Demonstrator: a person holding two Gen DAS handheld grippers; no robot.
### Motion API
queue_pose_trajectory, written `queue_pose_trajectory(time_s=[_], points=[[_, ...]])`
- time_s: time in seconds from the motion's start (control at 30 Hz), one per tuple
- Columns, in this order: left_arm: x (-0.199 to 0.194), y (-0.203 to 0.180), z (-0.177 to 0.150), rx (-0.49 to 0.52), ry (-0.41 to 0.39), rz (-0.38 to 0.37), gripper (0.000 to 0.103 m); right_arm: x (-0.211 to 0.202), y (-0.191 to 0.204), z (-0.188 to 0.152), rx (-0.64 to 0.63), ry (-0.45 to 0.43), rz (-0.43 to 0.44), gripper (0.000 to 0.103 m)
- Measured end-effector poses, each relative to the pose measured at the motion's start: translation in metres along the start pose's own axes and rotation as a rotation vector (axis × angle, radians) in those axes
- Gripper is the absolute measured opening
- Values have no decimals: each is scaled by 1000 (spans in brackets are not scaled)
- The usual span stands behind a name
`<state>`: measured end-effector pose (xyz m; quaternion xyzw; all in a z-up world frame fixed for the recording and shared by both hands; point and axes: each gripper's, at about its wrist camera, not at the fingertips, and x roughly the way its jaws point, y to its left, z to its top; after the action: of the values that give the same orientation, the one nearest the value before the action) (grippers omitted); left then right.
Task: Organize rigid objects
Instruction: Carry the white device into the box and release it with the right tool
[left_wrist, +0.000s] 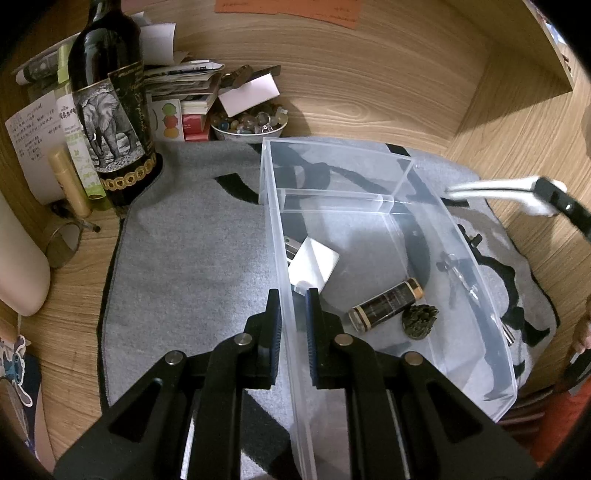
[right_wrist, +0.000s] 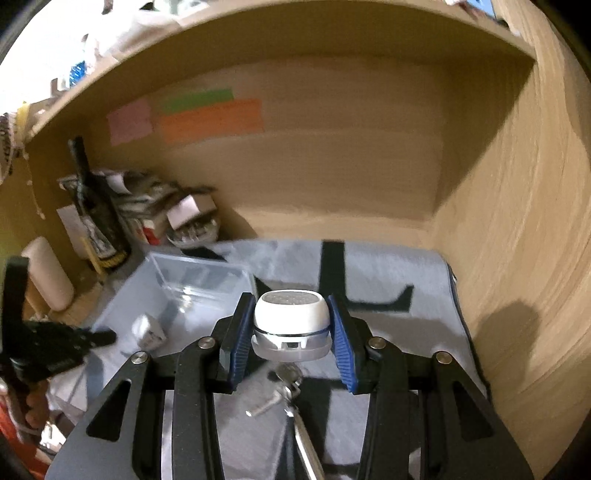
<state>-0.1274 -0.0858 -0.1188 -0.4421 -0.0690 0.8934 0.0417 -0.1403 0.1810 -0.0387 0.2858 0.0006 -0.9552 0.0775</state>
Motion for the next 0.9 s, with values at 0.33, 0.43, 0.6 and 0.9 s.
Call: queue_pose_trajectory(time_s=[0.33,0.43,0.6,0.9], points=[[0,0,0,1,0,1,11,-7,42,16,-85,-54,115,37],[0,0,0,0,0,1,11,2,54,13,-105,-25,150,37],[0,-1,0,0,-1,-1,11,30,71,1,-137,63,182,37],[1,-3,1,1,-2,0,11,58,92,-18,-196,172,198,37]])
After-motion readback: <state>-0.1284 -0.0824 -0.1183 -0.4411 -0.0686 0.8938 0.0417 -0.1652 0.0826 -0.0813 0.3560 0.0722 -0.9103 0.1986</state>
